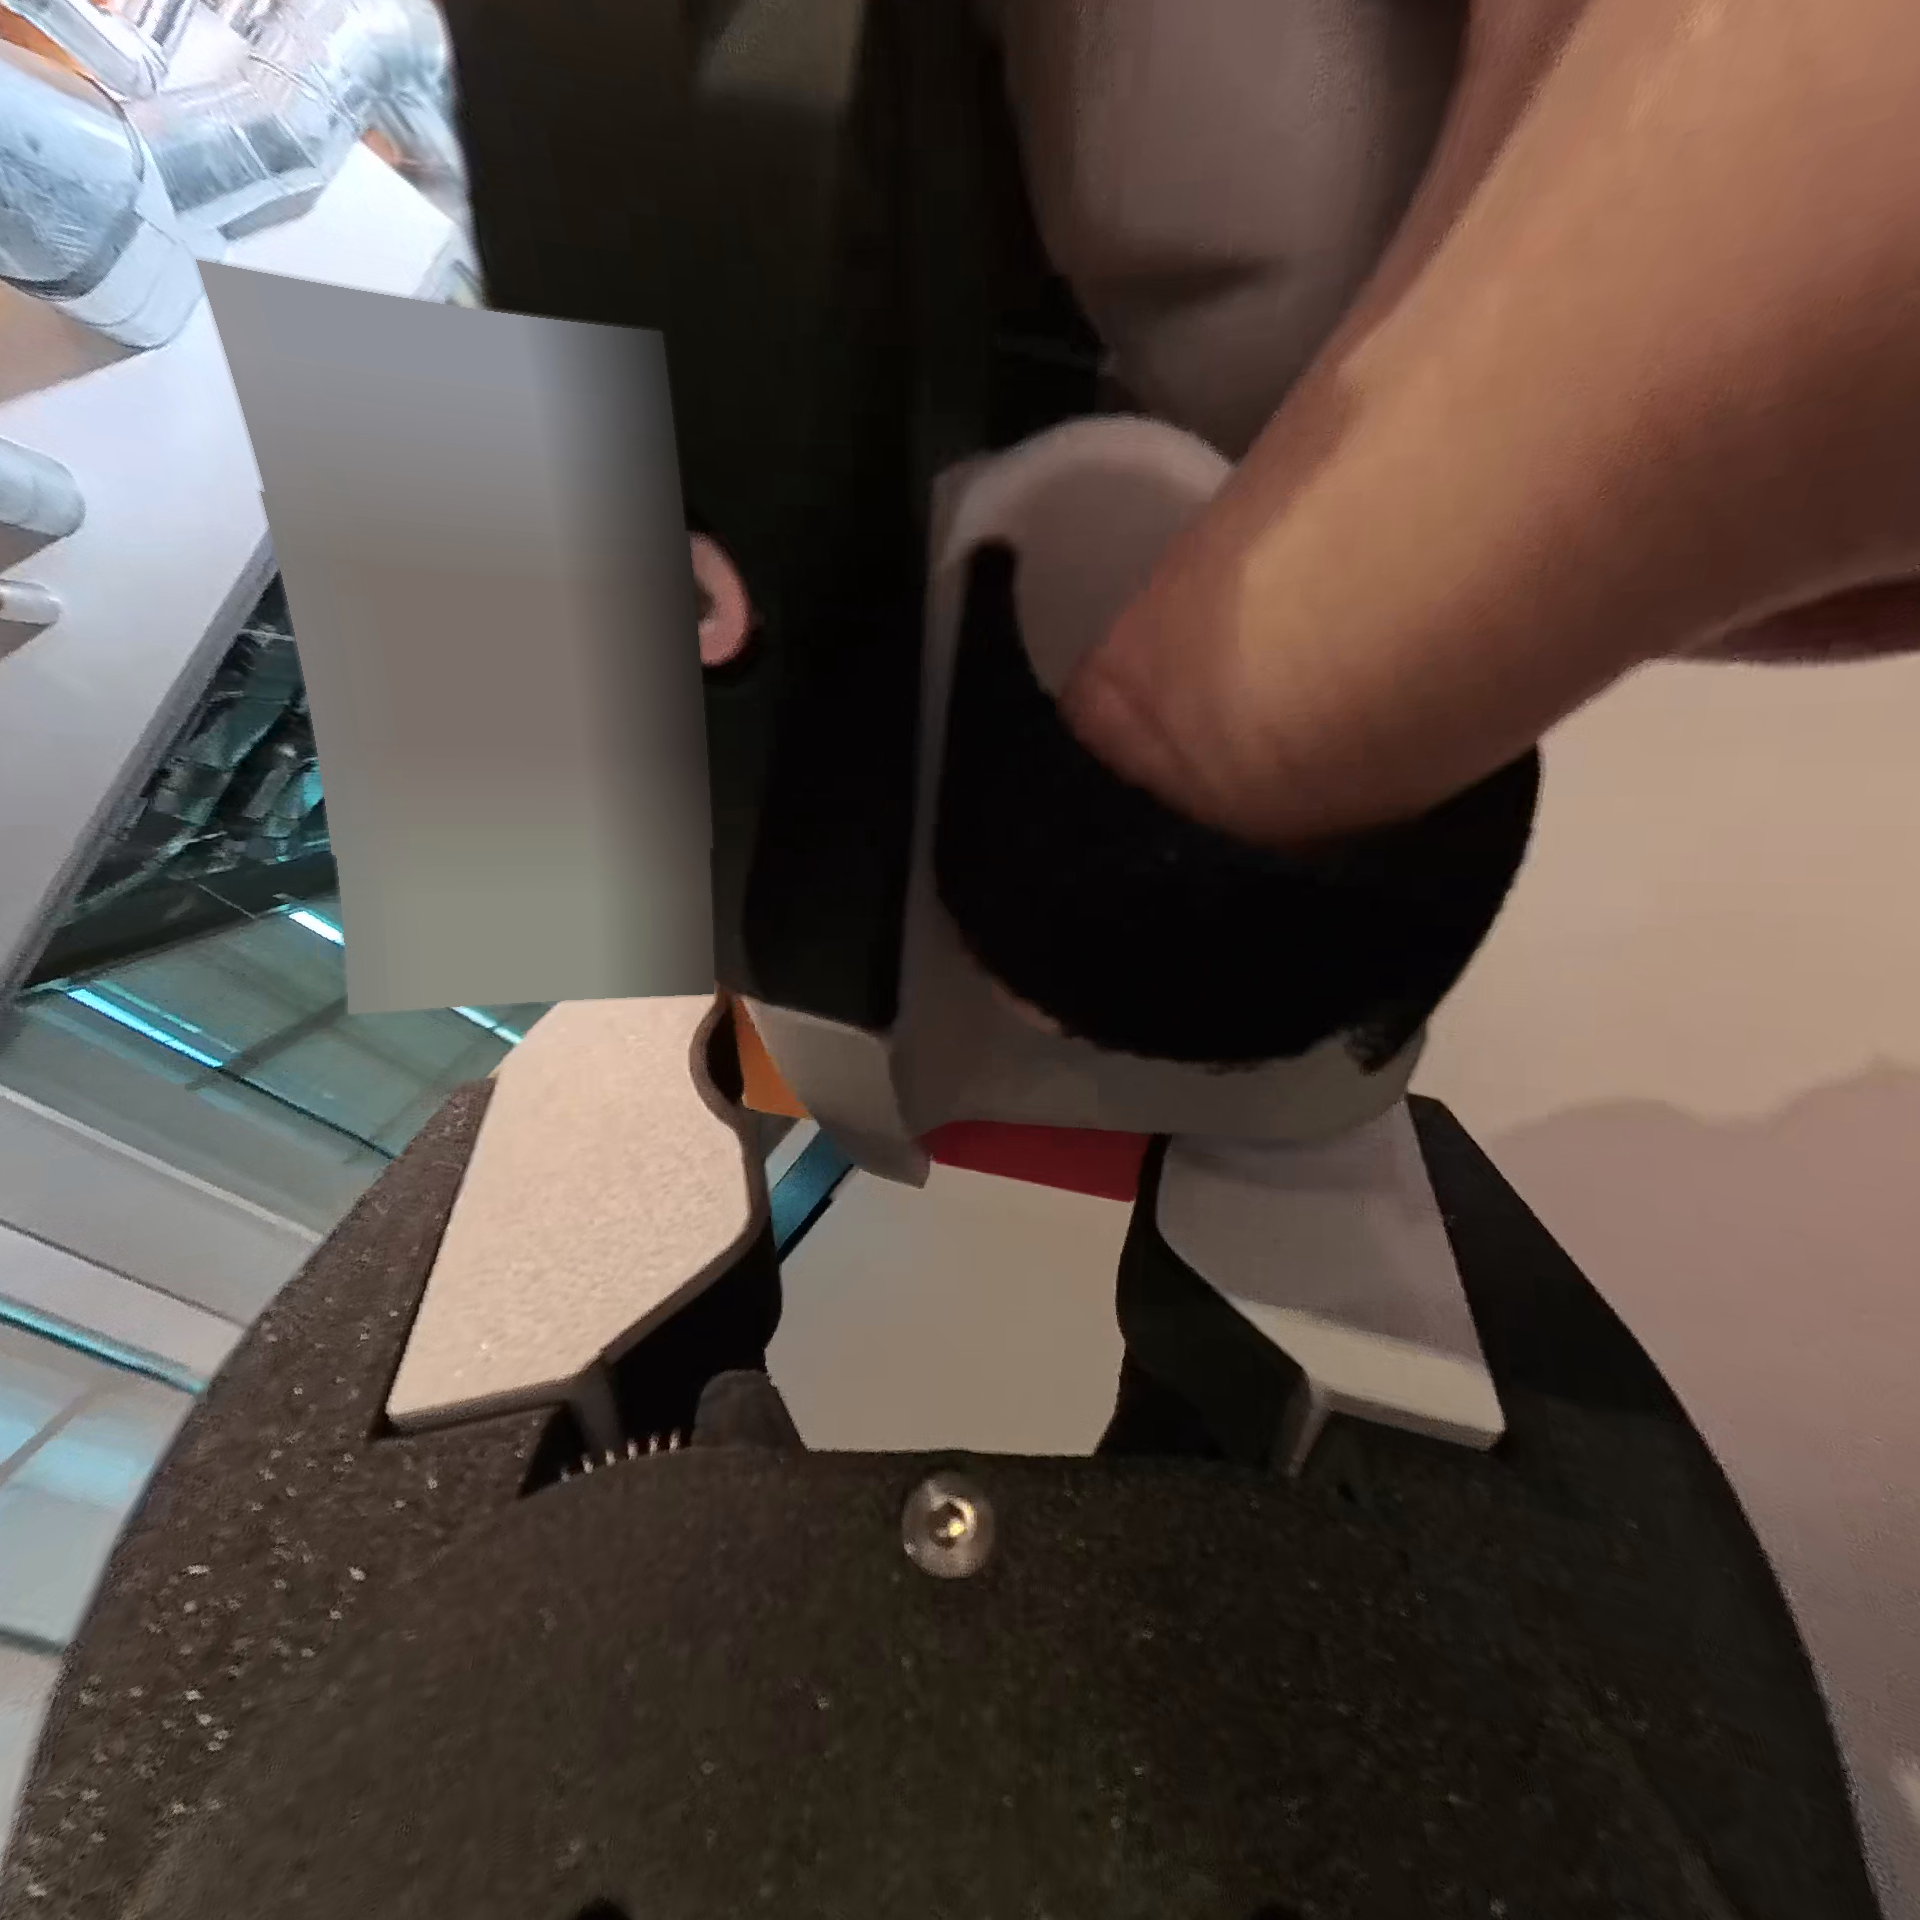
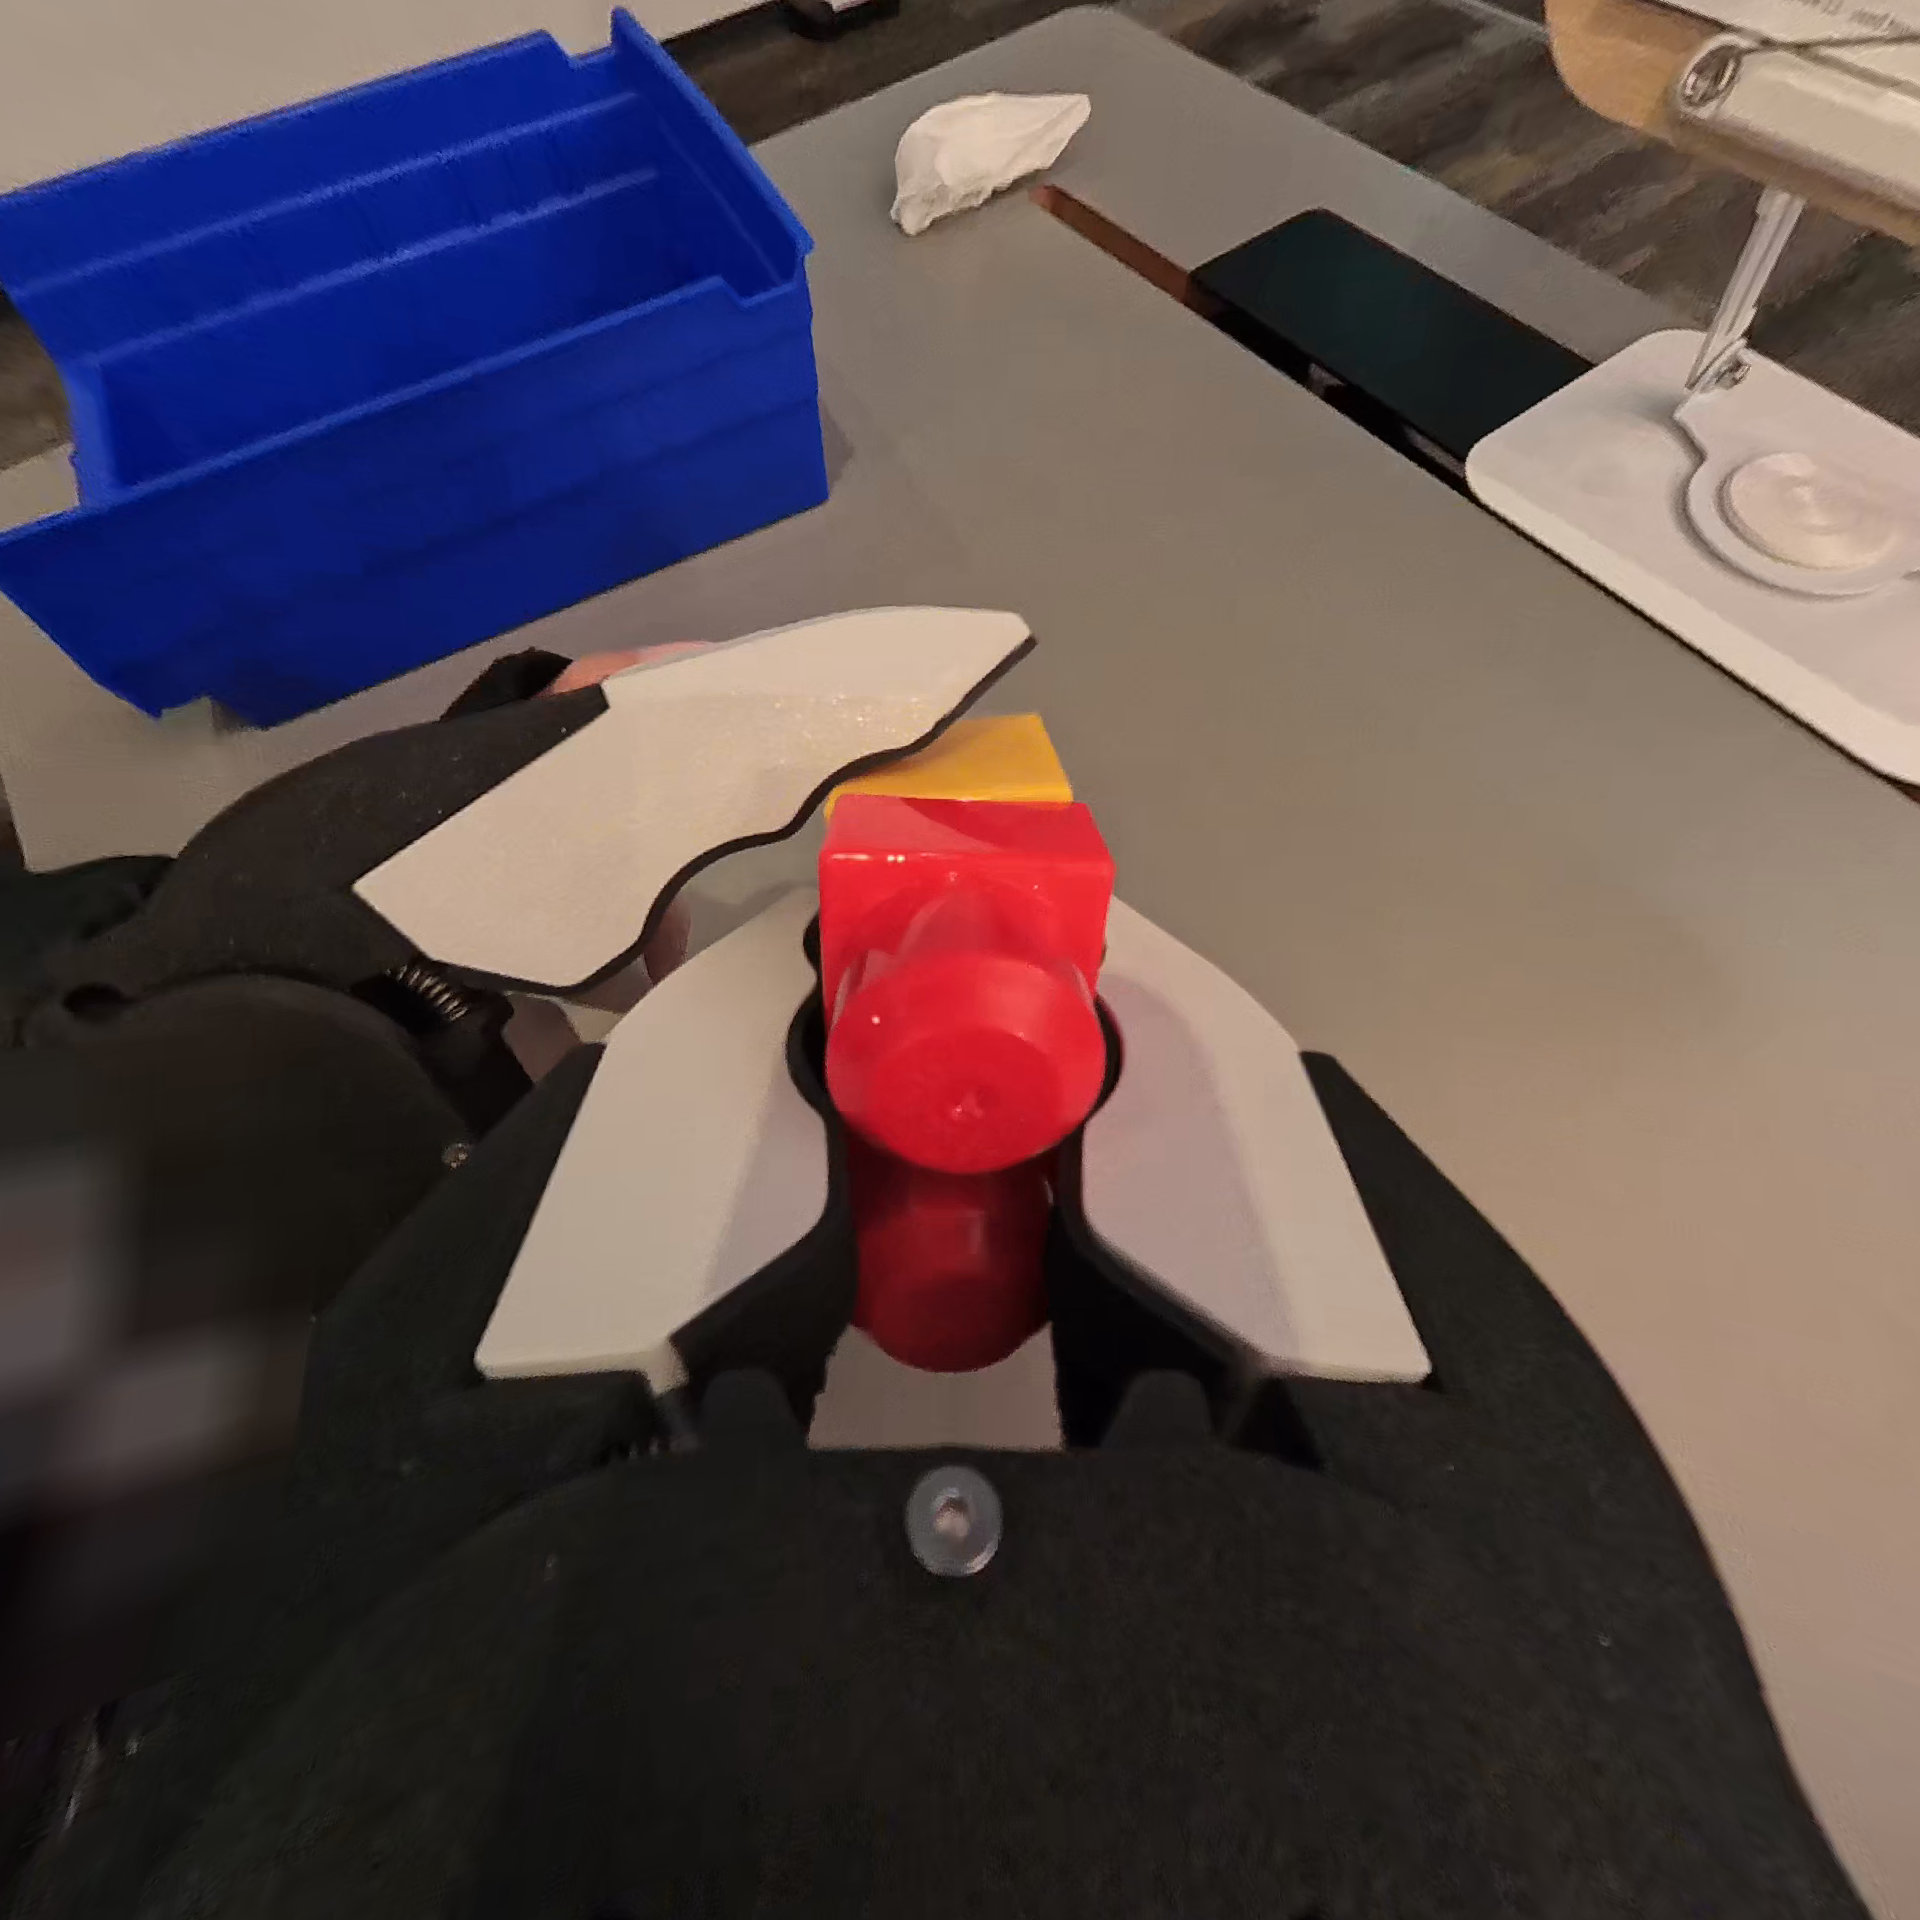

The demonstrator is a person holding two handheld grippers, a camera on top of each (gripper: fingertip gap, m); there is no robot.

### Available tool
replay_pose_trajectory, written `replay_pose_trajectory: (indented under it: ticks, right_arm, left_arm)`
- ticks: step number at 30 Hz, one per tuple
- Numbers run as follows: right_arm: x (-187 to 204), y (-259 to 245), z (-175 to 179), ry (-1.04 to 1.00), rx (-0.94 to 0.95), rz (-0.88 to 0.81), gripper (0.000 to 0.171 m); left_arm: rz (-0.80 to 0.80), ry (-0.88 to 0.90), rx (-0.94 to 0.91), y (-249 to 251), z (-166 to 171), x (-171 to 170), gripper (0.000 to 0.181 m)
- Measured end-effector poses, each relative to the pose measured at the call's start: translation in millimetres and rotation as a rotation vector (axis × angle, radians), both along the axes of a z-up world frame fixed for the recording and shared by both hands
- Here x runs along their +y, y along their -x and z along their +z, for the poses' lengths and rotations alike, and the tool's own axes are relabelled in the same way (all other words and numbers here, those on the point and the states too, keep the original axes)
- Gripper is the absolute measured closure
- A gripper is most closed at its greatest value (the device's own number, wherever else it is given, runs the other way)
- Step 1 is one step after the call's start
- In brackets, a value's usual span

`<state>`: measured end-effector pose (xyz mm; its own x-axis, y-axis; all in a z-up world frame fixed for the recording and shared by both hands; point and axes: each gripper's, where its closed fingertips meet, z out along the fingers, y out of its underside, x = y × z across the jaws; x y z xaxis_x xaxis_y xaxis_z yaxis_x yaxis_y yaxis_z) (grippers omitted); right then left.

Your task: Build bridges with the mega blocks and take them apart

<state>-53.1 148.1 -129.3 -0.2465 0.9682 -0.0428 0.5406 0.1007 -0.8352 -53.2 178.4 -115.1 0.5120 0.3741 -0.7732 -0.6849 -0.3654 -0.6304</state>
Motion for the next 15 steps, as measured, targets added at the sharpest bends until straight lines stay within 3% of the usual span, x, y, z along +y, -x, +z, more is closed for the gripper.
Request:
replay_pose_trajectory:
  ticks: [10,15]
  right_arm:
    - [9.9,-9.3,12.5,-0.031,0.079,0.001,0.124]
    - [12.9,-13.7,35.7,0.085,0.09,0.034,0.122]
  left_arm:
    - [0.007,-0.007,-0.069,10.3,-1.4,-3.6,0.1]
    - [-0.002,0.018,-0.077,7.9,-6.4,-1.4,0.1]
